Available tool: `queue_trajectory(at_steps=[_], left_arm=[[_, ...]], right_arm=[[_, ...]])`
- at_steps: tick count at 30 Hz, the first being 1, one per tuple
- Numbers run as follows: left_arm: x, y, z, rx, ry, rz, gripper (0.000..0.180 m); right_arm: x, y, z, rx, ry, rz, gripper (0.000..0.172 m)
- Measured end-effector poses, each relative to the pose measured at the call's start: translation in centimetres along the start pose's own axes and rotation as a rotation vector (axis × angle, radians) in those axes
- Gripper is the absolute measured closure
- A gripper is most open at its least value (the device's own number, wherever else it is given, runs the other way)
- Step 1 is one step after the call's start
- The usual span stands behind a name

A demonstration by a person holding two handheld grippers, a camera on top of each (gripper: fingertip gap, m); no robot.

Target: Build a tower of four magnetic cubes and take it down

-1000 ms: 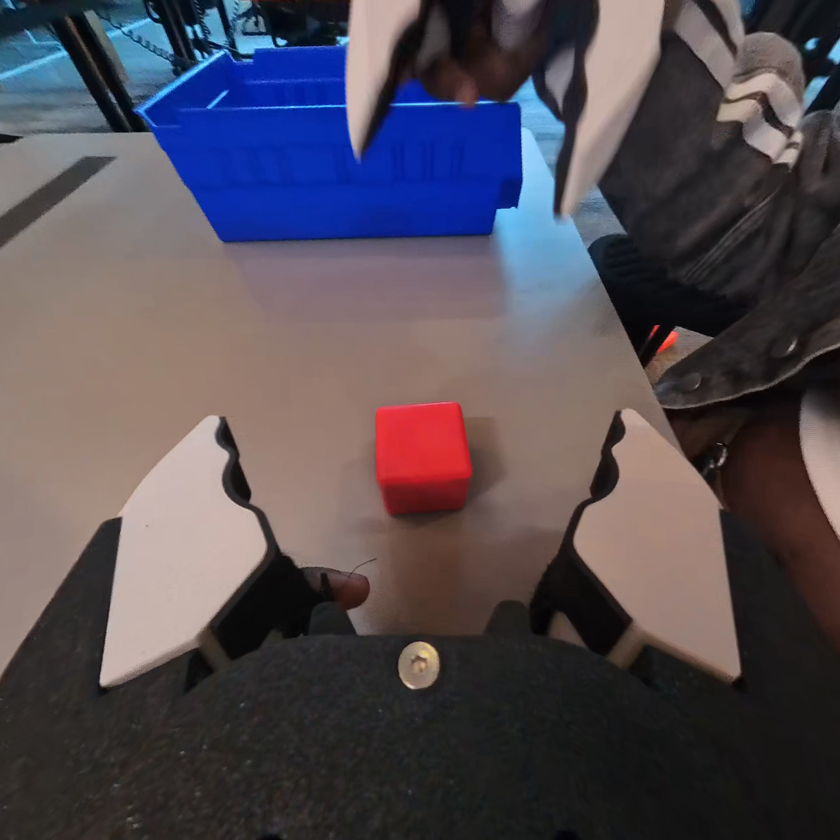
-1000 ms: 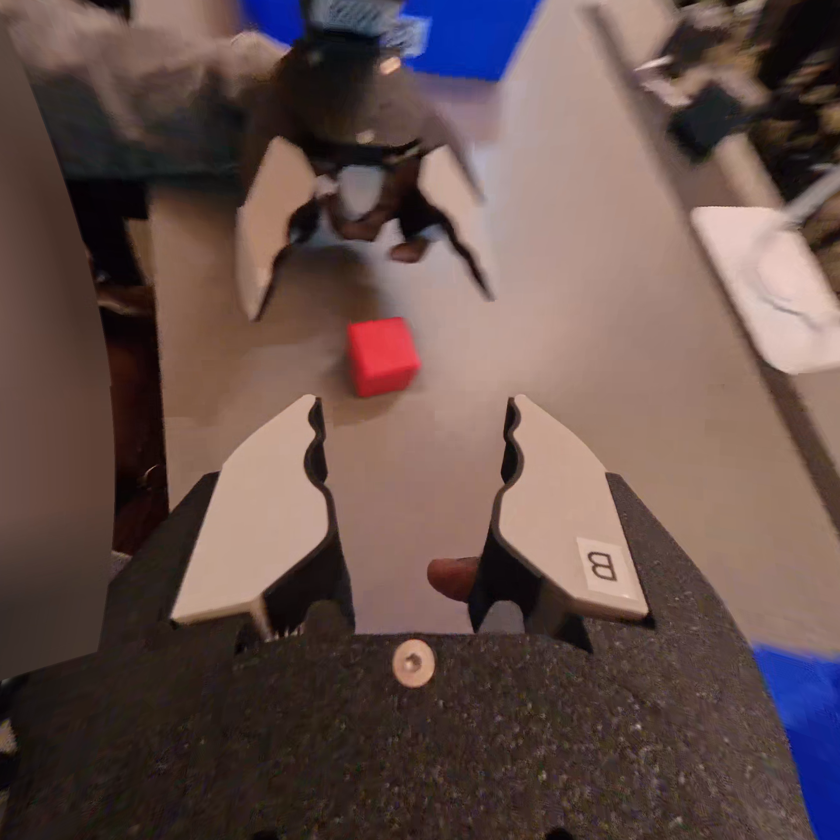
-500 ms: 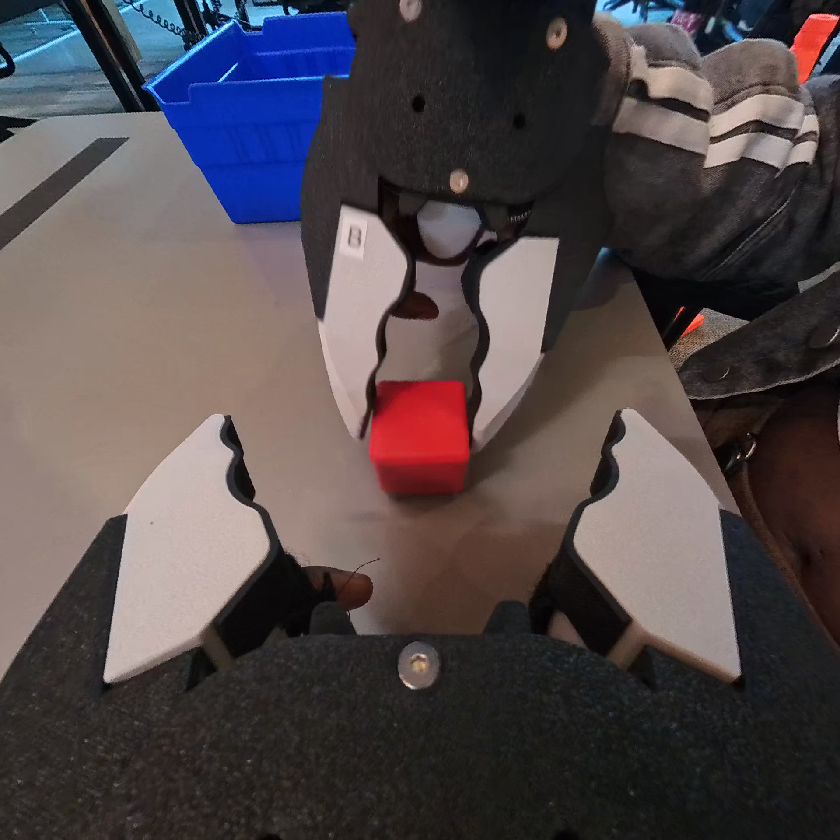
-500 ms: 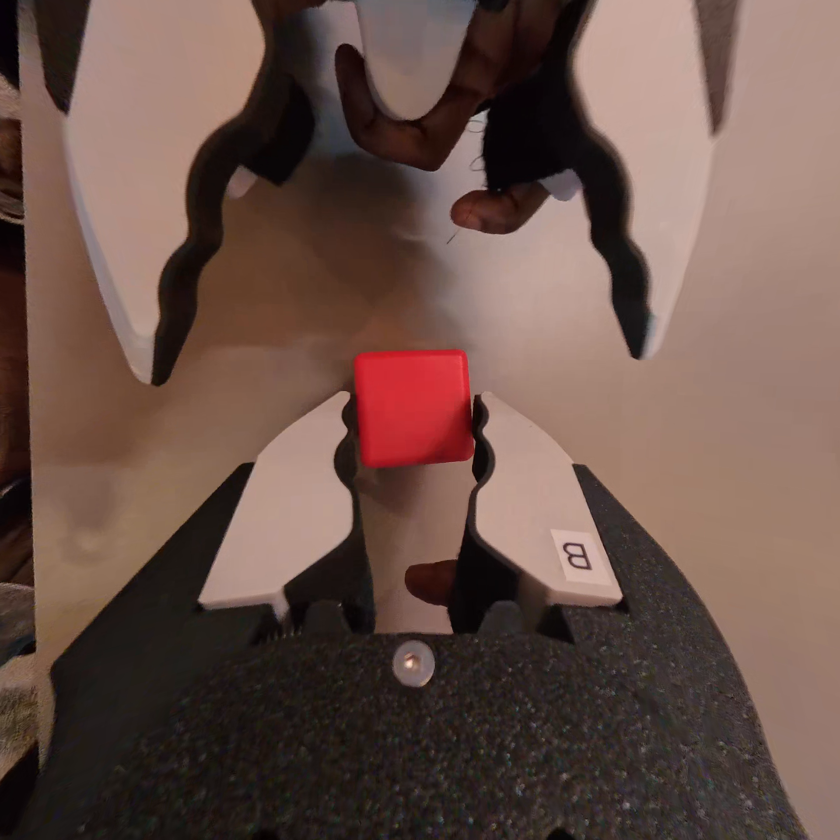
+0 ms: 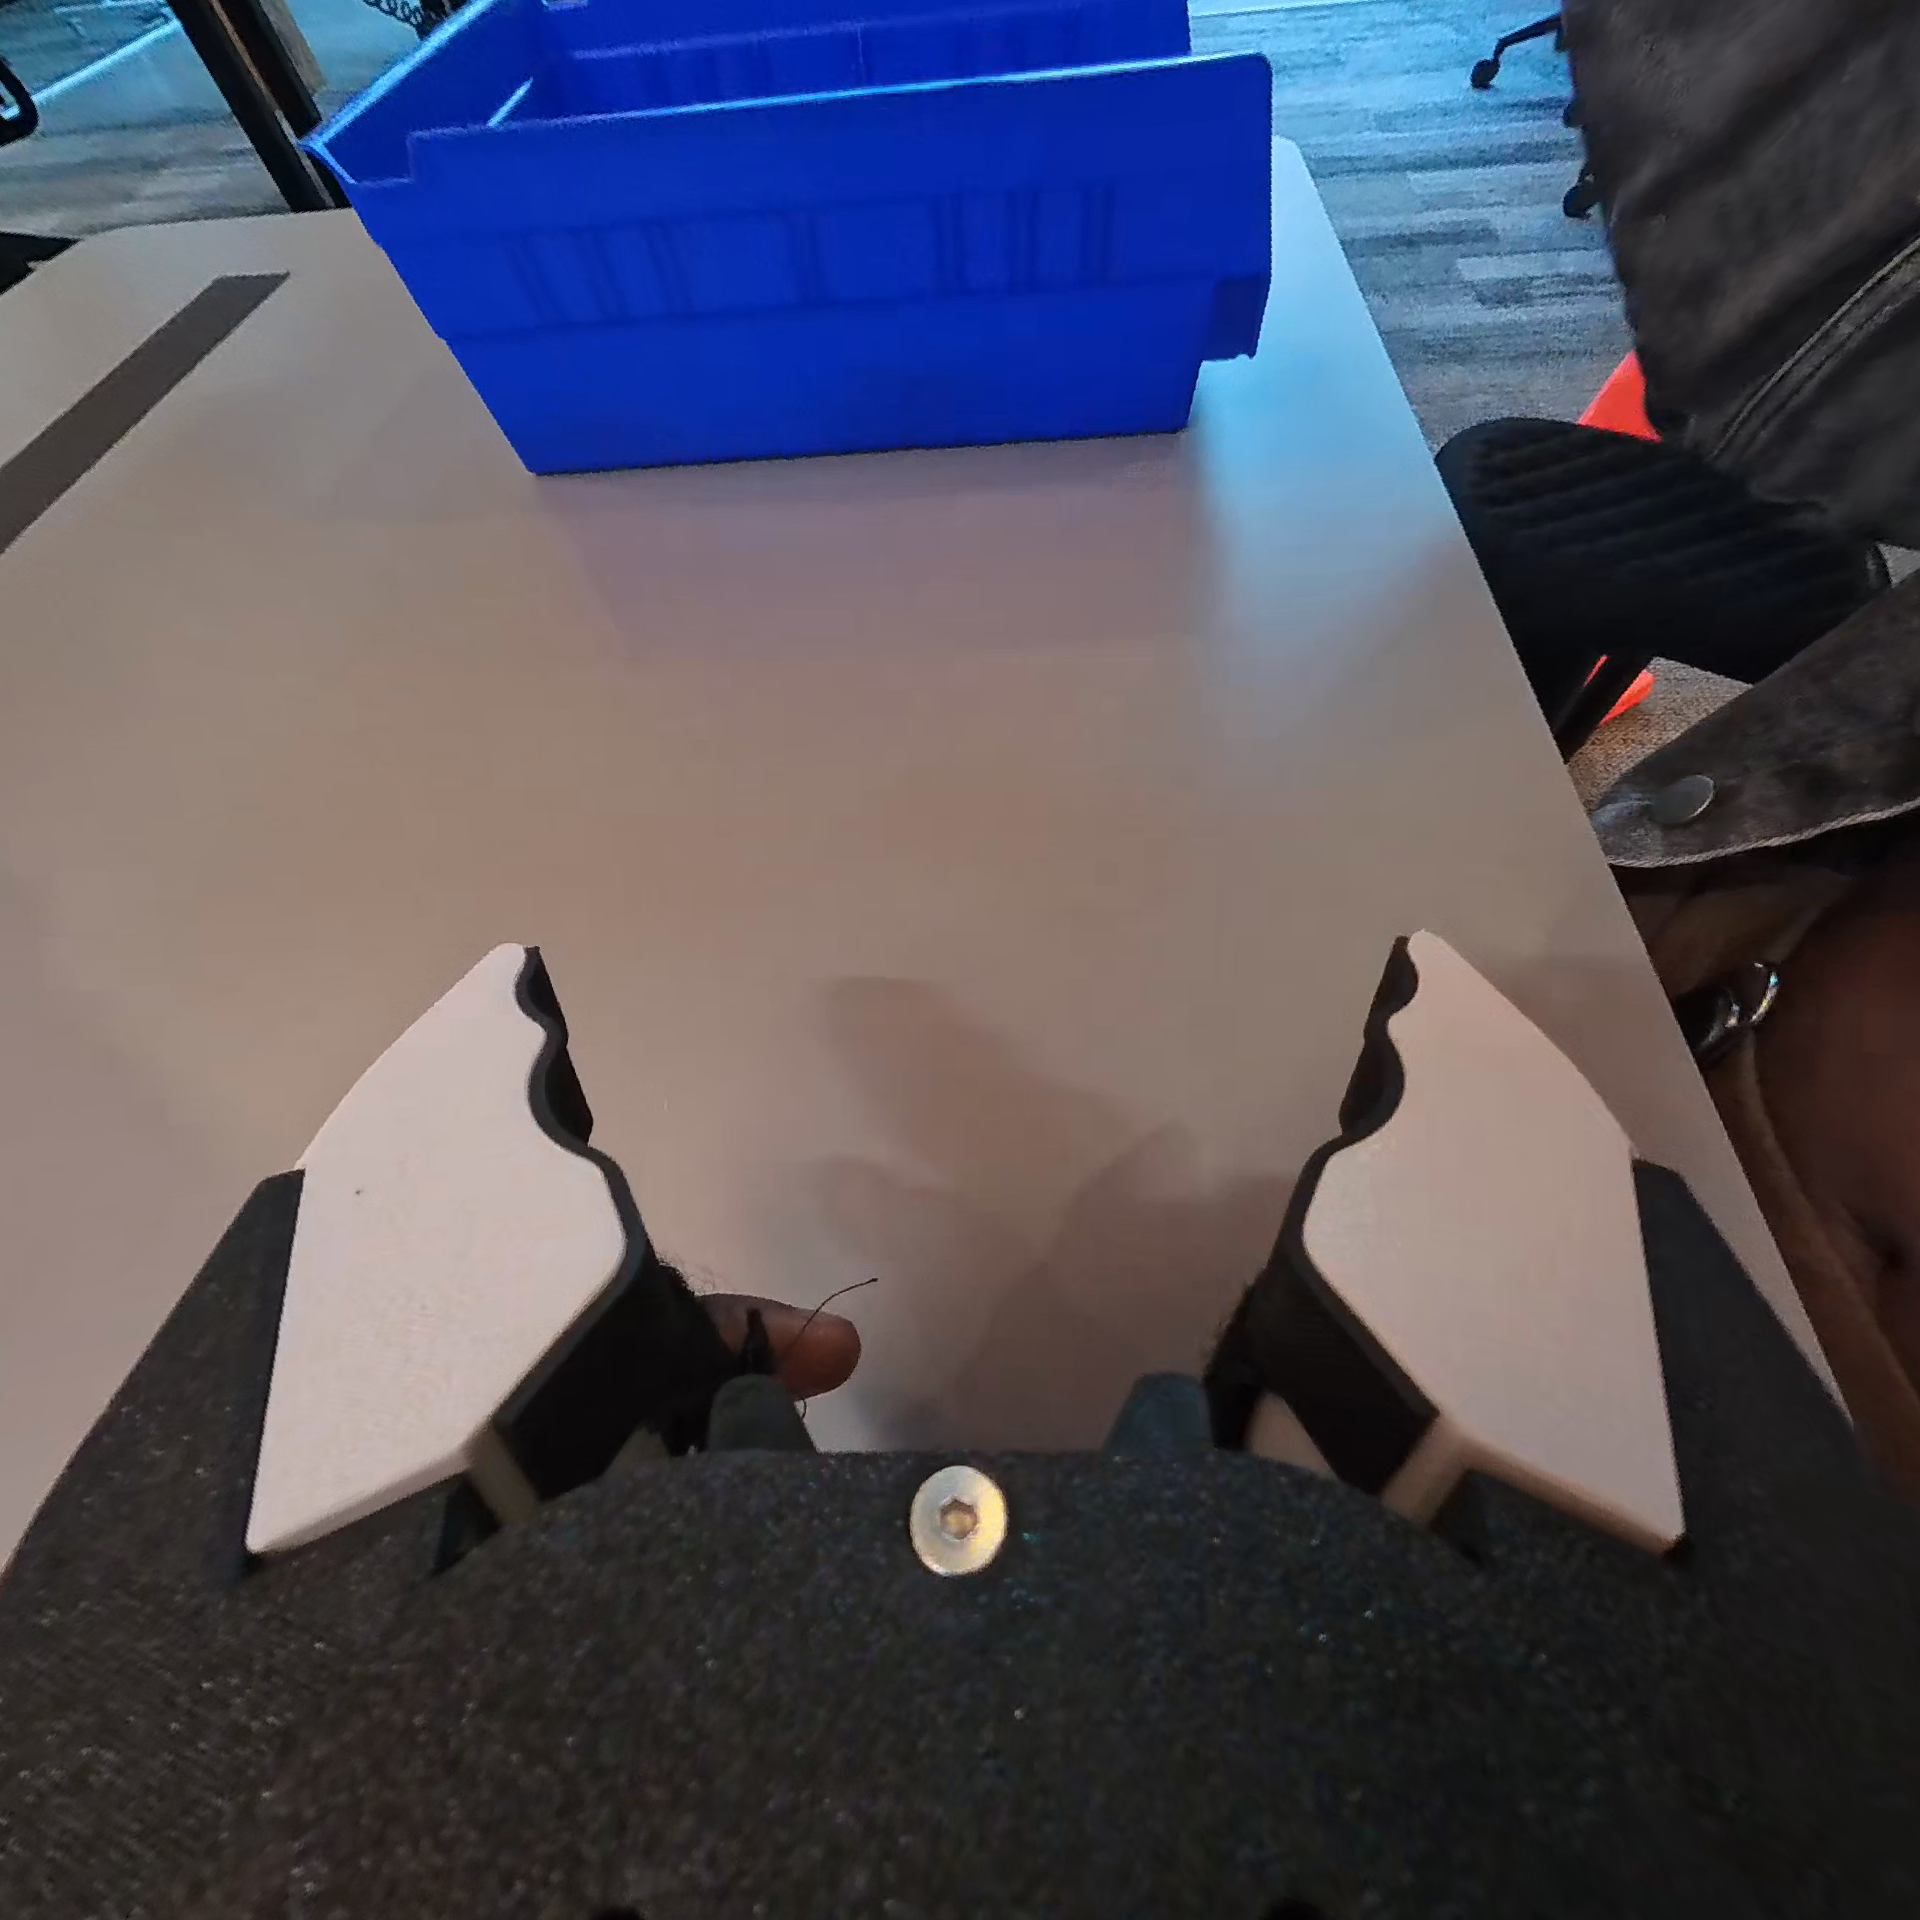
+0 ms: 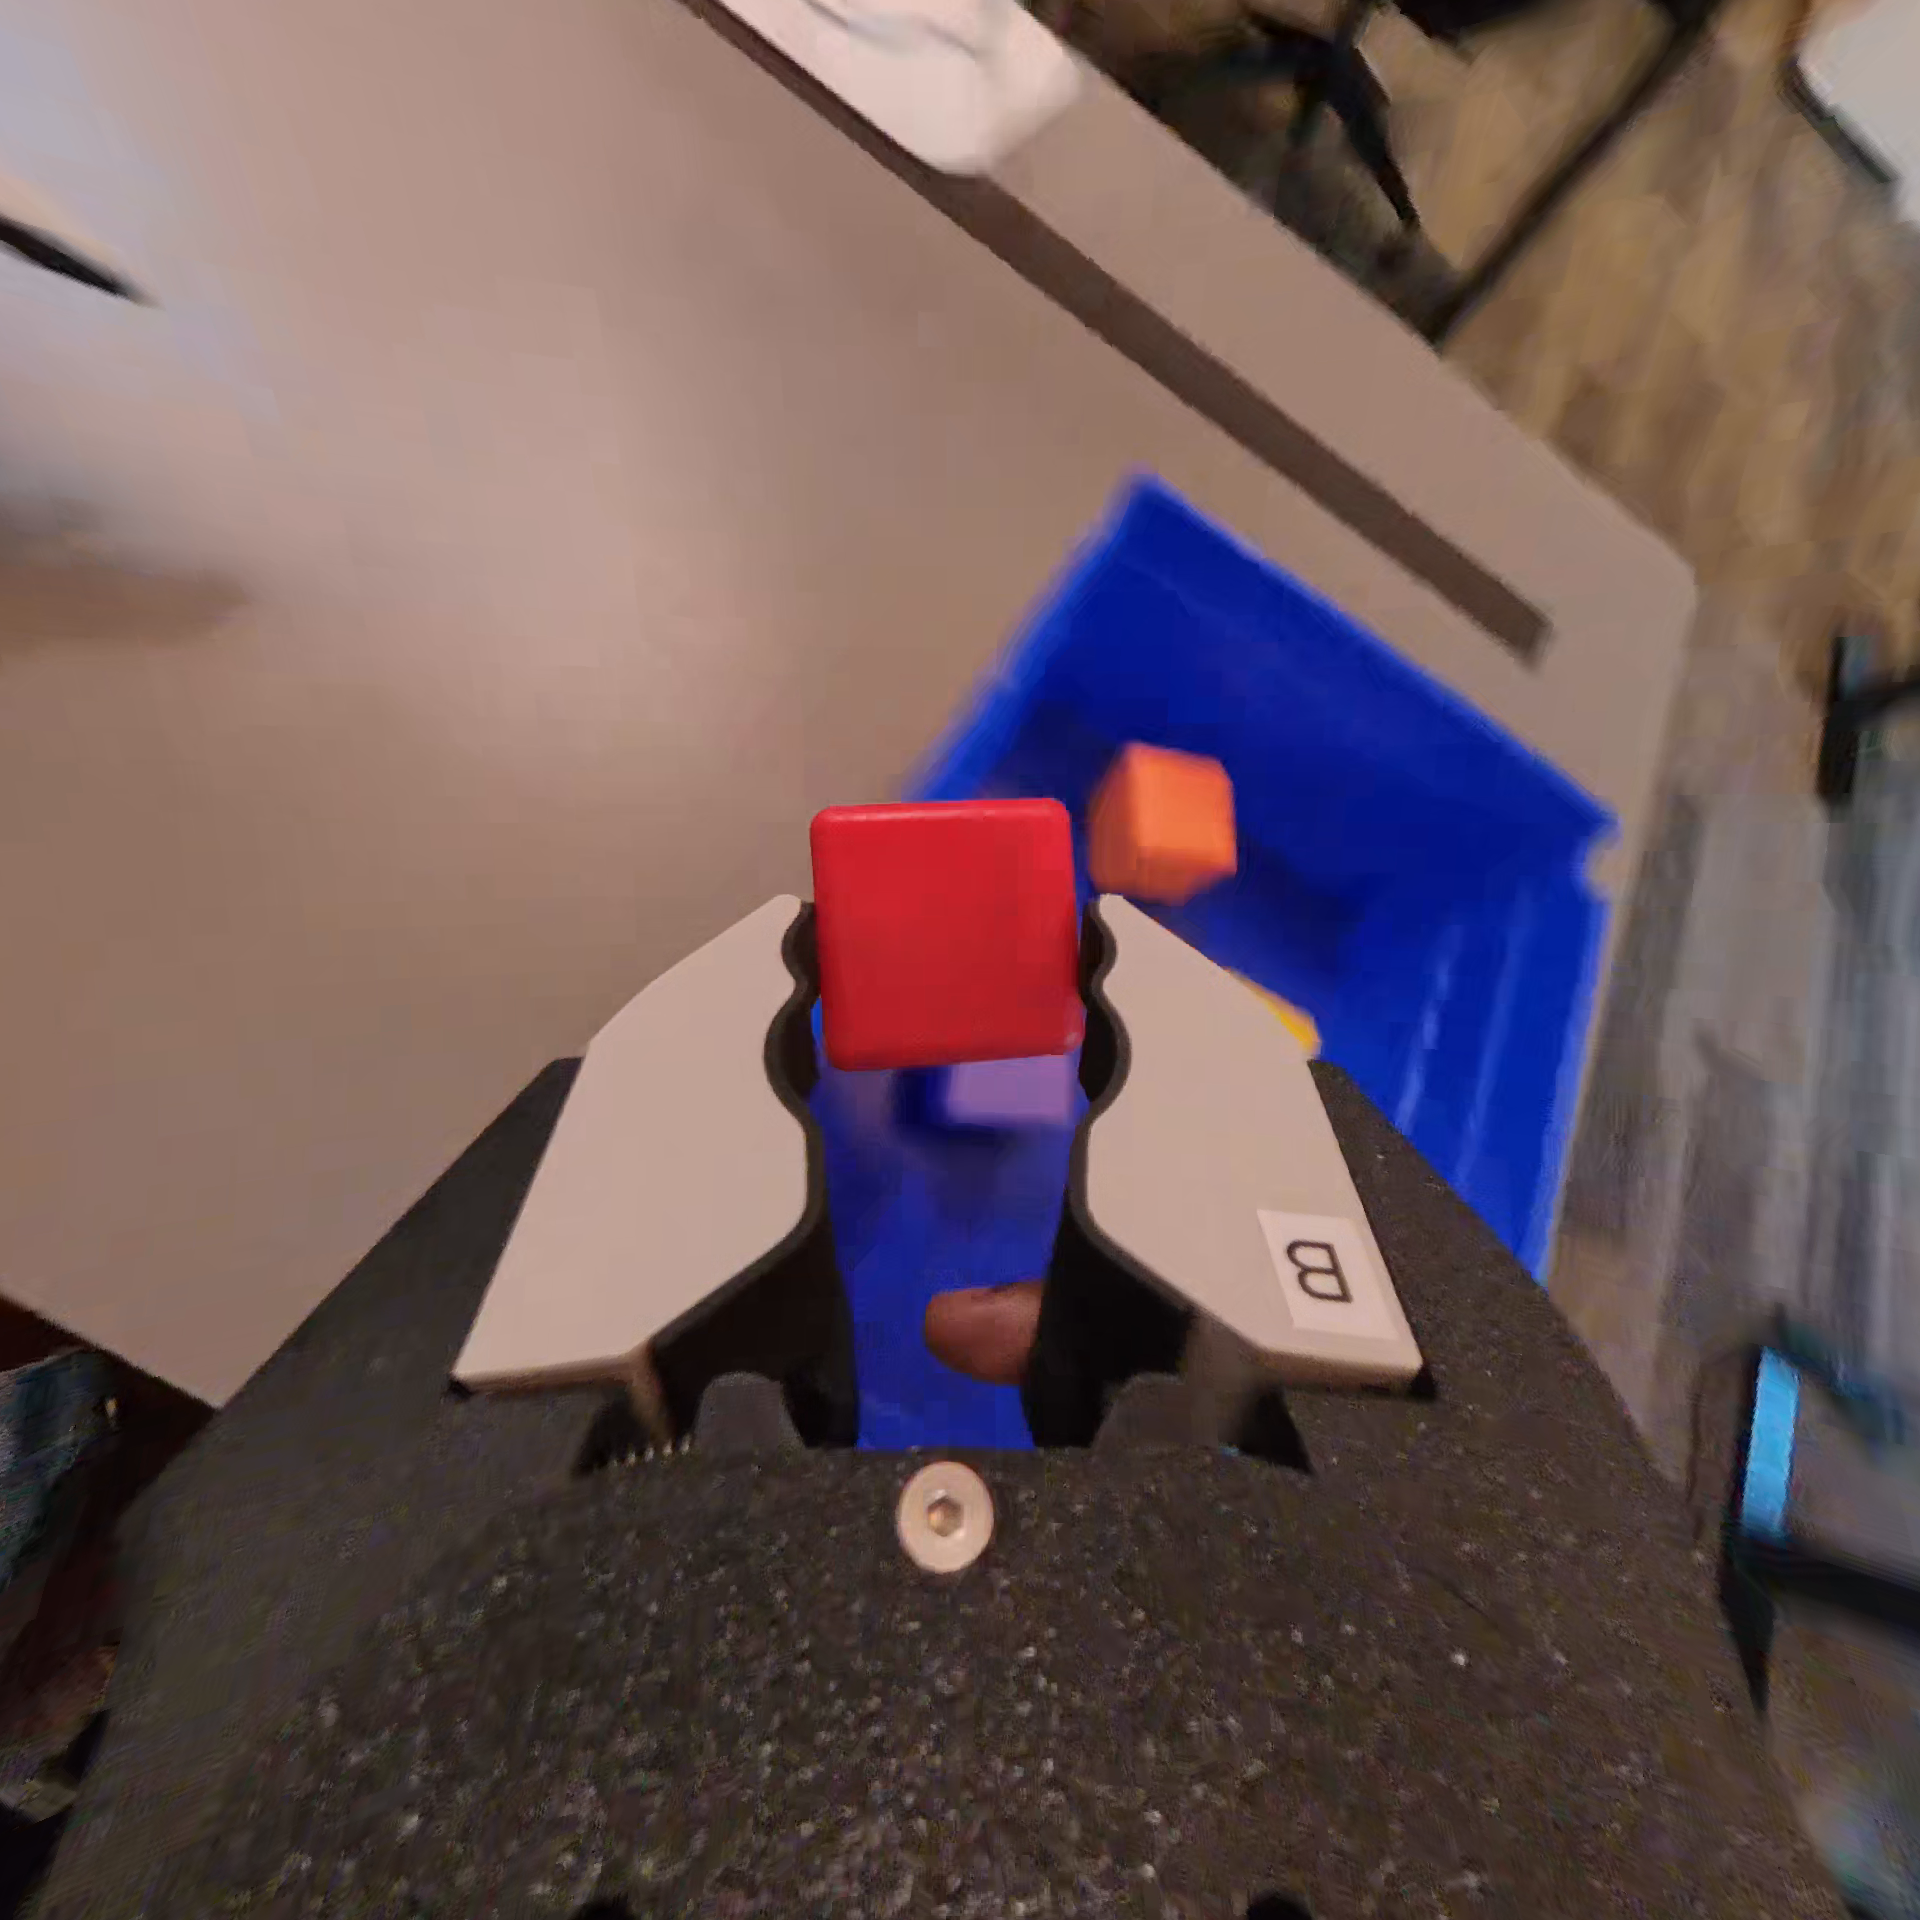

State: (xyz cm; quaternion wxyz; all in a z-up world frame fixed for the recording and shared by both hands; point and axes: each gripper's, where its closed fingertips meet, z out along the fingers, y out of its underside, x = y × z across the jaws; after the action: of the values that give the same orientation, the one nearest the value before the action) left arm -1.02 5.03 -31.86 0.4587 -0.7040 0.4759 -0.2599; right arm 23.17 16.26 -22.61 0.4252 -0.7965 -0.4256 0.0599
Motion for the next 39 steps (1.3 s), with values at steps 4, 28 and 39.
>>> queue_trajectory(at_steps=[4,28,39], left_arm=[[-0.2,0.1,0.1,-0.005,-0.010,0.001,0.040],[-3.7,-2.5,-6.1,0.045,-0.352,-0.105,0.040],[-3.8,-4.6,-21.5,0.179,-0.967,-0.218,0.034]], right_arm=[[5.0,7.6,1.0,-0.154,0.116,0.234,0.124],[6.5,8.1,1.0,-0.142,0.285,0.312,0.080],[3.7,-0.3,-2.4,0.243,0.381,0.311,0.031]])
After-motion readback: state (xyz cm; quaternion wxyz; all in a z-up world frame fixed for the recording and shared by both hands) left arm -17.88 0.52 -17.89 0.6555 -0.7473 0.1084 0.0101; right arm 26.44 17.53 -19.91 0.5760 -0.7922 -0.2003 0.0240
